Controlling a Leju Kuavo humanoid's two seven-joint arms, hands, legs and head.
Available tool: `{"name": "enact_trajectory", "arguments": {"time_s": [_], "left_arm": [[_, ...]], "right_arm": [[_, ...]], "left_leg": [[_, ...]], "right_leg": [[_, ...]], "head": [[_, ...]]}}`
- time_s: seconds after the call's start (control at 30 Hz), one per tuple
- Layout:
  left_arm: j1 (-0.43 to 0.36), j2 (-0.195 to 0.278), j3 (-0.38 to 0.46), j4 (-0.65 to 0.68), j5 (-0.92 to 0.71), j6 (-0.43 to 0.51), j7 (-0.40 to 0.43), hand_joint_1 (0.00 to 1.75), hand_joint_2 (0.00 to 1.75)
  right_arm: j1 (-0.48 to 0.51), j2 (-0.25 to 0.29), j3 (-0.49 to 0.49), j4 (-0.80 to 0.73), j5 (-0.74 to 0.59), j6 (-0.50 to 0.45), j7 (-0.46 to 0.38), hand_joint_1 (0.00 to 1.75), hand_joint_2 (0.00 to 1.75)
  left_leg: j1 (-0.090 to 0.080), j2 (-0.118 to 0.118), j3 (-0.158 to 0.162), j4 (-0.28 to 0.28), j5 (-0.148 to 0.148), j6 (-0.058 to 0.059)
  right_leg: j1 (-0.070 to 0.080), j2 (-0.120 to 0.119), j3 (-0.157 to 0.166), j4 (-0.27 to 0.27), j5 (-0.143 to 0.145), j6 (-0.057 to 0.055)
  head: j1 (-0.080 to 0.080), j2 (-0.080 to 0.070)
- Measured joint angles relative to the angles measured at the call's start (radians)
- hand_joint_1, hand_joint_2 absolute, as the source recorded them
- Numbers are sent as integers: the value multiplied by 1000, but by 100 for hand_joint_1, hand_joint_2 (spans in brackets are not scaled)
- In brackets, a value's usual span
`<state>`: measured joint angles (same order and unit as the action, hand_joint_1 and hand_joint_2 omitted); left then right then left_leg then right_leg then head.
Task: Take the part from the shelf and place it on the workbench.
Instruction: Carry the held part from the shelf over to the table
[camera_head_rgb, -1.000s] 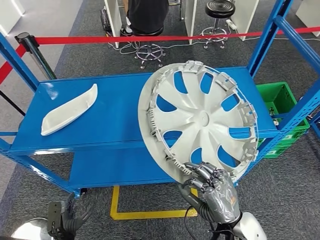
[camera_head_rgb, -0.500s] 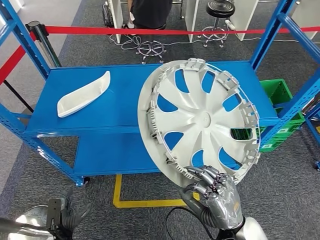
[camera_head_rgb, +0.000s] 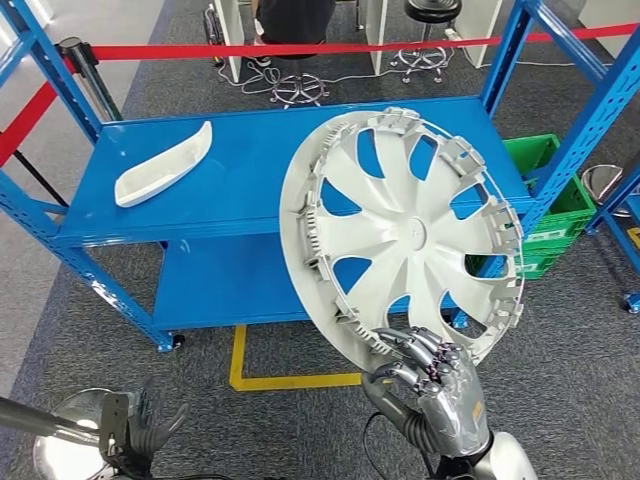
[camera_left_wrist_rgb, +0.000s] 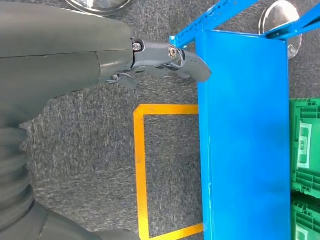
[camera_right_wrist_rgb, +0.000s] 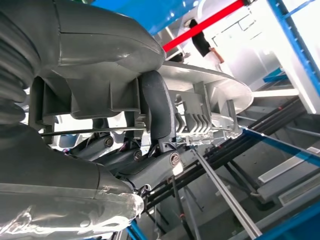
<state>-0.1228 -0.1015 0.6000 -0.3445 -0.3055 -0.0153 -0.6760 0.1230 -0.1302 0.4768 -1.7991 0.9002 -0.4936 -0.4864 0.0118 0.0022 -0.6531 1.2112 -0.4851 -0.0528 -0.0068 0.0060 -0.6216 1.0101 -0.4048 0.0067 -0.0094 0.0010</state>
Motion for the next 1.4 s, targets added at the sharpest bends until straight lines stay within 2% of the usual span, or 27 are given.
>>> {"name": "enact_trajectory", "arguments": {"time_s": [0.03,0.1,0.13,0.2,0.23,0.3,0.37,0.4,0.43,0.47,0.53,0.6,0.67,0.73,0.77,0.8,0.87,0.9,0.93,0.97,1.03,1.1,1.17,1.23,1.3,1.37,1.4], "left_arm": [[-5,1,-3,0,0,1,0,0,175],[-16,1,-10,-1,4,4,0,0,175],[-19,0,-14,-1,6,5,0,0,175],[-19,-1,-18,-2,11,9,0,0,175],[-18,-2,-19,-2,12,11,0,0,175],[-17,-4,-20,-1,13,14,0,0,175],[-18,-7,-19,-1,16,16,0,0,175],[-18,-9,-19,0,16,17,0,0,175],[-18,-12,-20,1,16,17,0,0,175],[-18,-15,-20,3,15,17,0,0,175],[-21,-21,-21,6,10,15,0,0,175],[-26,-26,-27,9,-1,13,0,0,175],[-30,-30,-33,12,-8,15,0,0,175],[-33,-33,-37,16,-9,17,0,0,175],[-34,-34,-38,17,-9,18,0,0,175],[-34,-35,-40,18,-9,18,0,0,175],[-36,-36,-43,20,-9,18,0,0,175],[-37,-36,-44,21,-8,18,0,0,175],[-37,-36,-44,21,-7,18,0,0,175],[-39,-36,-44,22,-6,18,0,0,175],[-44,-37,-44,22,-6,18,0,0,175],[-53,-39,-45,23,-6,19,0,0,175],[-58,-41,-46,25,-8,23,0,0,175],[-57,-43,-48,30,-18,30,0,0,175],[-56,-44,-51,36,-29,38,0,0,175],[-57,-43,-52,38,-37,41,0,0,175],[-59,-42,-52,40,-39,38,0,0,175]], "right_arm": [[0,1,0,-2,-7,2,-4,175,175],[-2,3,-1,-9,-23,6,-12,175,175],[-3,4,-2,-12,-28,8,-14,175,175],[-2,6,-2,-13,-33,9,-19,175,175],[1,7,-3,-13,-33,9,-21,175,175],[7,8,-3,-13,-29,13,-23,175,175],[10,9,-3,-13,-22,20,-21,175,175],[11,10,-2,-13,-17,23,-18,175,175],[13,11,-2,-13,-11,25,-15,175,175],[15,12,-1,-13,-5,25,-12,175,175],[18,14,0,-14,10,26,-2,175,175],[22,17,2,-20,24,26,6,175,175],[27,19,3,-27,31,26,10,175,175],[30,19,3,-31,34,26,12,175,175],[32,19,3,-32,35,26,12,175,175],[33,20,4,-33,35,26,13,175,175],[35,21,3,-34,36,26,14,175,175],[36,21,3,-34,36,25,14,175,175],[38,21,3,-35,37,25,15,175,175],[39,21,3,-35,38,25,17,175,175],[43,21,3,-37,40,23,20,175,175],[49,21,2,-43,42,20,26,175,175],[55,21,0,-50,40,12,30,175,175],[67,21,-3,-52,27,-4,32,175,175],[82,21,-6,-53,9,-20,32,175,175],[91,21,-8,-53,-3,-29,31,175,175],[93,21,-9,-52,-8,-33,30,175,175]], "left_leg": [[2,-1,55,-63,12,0],[2,-5,144,-192,-2,10],[-1,-7,164,-229,-11,17],[-6,-6,153,-247,-3,35],[-7,-4,145,-248,7,44],[-7,0,126,-249,27,59],[-10,0,104,-248,47,65],[-12,0,92,-247,56,66],[-14,1,80,-246,65,66],[-15,1,67,-244,74,65],[-16,0,45,-241,91,61],[-18,0,30,-240,109,53],[-17,1,22,-242,128,43],[-15,0,12,-239,126,31],[-14,0,3,-221,102,25],[-13,-1,-12,-183,62,19],[-11,-2,-51,-54,-30,9],[-10,-1,-65,7,-56,7],[-10,-1,-67,43,-61,5],[-9,-1,-52,45,-45,5],[-6,-4,27,-49,7,6],[-5,-15,113,-178,22,12],[-8,-23,137,-237,14,22],[-10,-15,123,-243,24,38],[-9,-3,107,-245,40,57],[-11,8,91,-245,56,67],[-12,15,82,-245,64,69]], "right_leg": [[1,0,-11,2,9,4],[3,-1,-28,4,29,15],[3,-2,-35,2,40,21],[-3,-1,-46,-4,59,34],[-6,-1,-53,1,49,39],[-7,-1,-78,73,-30,45],[-6,-1,-106,207,-126,46],[-5,-1,-110,260,-147,46],[-4,-1,-100,284,-145,44],[-2,-1,-73,272,-125,41],[1,-1,23,154,-86,34],[6,-1,110,21,-90,30],[11,1,131,-24,-96,26],[9,0,117,-25,-79,15],[7,-1,109,-27,-70,6],[5,-1,100,-29,-60,-1],[5,-2,77,-28,-41,-7],[5,-2,64,-26,-32,-7],[5,-1,51,-25,-23,-6],[5,-1,39,-22,-16,-4],[4,0,19,-16,-3,3],[7,0,1,-10,10,12],[8,2,-17,-9,29,22],[6,7,-34,-8,37,32],[4,6,-57,44,-22,40],[4,4,-87,170,-122,46],[4,3,-97,235,-155,49]], "head": [[0,0],[0,0],[0,0],[-1,0],[0,0],[3,0],[6,0],[6,0],[6,0],[6,0],[6,0],[5,0],[5,0],[5,0],[4,0],[3,0],[1,0],[1,0],[1,0],[1,0],[1,0],[1,0],[2,0],[1,0],[5,0],[9,0],[10,0]]}}
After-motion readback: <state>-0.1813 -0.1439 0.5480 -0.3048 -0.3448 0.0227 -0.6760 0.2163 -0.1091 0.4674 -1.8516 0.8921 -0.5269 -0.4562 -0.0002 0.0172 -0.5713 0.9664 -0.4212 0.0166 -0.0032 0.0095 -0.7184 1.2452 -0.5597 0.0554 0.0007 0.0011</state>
